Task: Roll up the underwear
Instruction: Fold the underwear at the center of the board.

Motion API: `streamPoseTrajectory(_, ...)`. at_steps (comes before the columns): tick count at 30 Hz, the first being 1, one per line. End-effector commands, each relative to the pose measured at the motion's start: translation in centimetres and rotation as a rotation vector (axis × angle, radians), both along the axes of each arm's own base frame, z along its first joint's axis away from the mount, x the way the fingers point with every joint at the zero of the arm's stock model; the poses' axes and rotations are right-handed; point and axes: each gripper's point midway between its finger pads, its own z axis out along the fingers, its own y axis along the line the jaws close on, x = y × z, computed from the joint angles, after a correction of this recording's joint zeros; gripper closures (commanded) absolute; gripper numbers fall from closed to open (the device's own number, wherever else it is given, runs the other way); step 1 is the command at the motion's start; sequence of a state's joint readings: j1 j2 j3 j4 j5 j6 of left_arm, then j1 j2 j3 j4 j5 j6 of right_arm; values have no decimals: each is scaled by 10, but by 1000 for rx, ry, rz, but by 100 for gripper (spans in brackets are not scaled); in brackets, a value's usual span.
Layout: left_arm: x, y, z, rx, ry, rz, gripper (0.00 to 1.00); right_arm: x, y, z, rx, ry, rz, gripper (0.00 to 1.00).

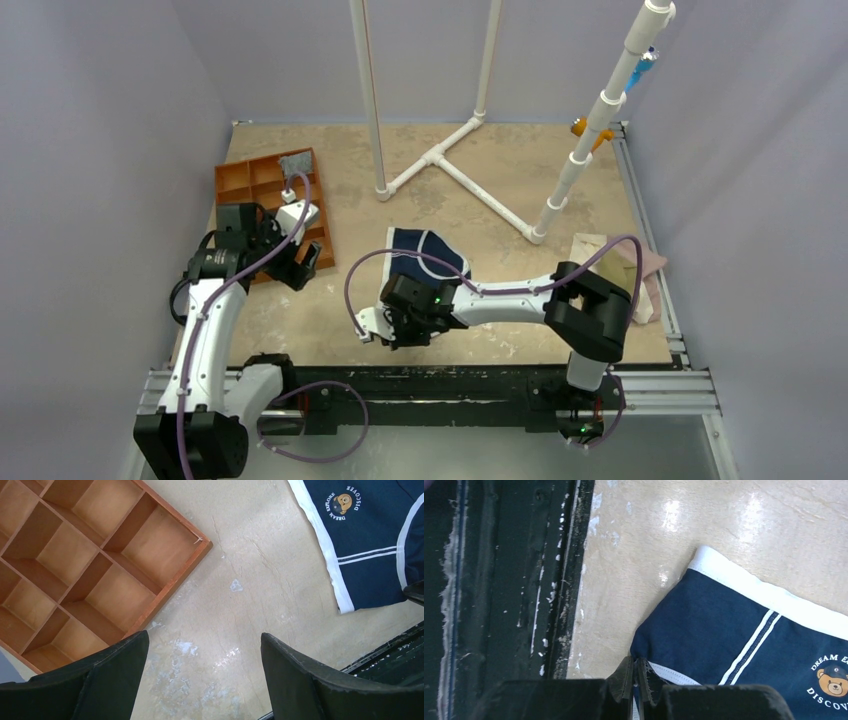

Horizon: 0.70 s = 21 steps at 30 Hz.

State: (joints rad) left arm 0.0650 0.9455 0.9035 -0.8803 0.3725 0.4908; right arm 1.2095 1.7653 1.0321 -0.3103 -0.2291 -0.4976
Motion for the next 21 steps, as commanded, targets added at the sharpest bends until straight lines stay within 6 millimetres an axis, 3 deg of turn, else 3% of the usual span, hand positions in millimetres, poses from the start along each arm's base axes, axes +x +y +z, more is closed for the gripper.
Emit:
streamPoseTrajectory(1, 3, -6, 2, -28, -49, -26, 19, -1, 9, 31, 66, 90, -7, 100)
streamPoseTrajectory(6, -5, -24, -5, -120, -55, -86, 19, 24, 3, 65, 154, 219, -54, 100)
streamPoseTrajectory(10, -22, -54, -9, -249, -79, -231, 21, 44, -4, 82, 202, 291, -78, 100)
streamPoseTrajectory(16, -40, -83, -10, -329, -164, -420, 21, 62, -15, 83, 224, 395, -111, 100)
streamPoseTrajectory(21, -41, -110, -19, -266, -170, -562, 23, 69, -19, 77, 215, 442, -123, 100)
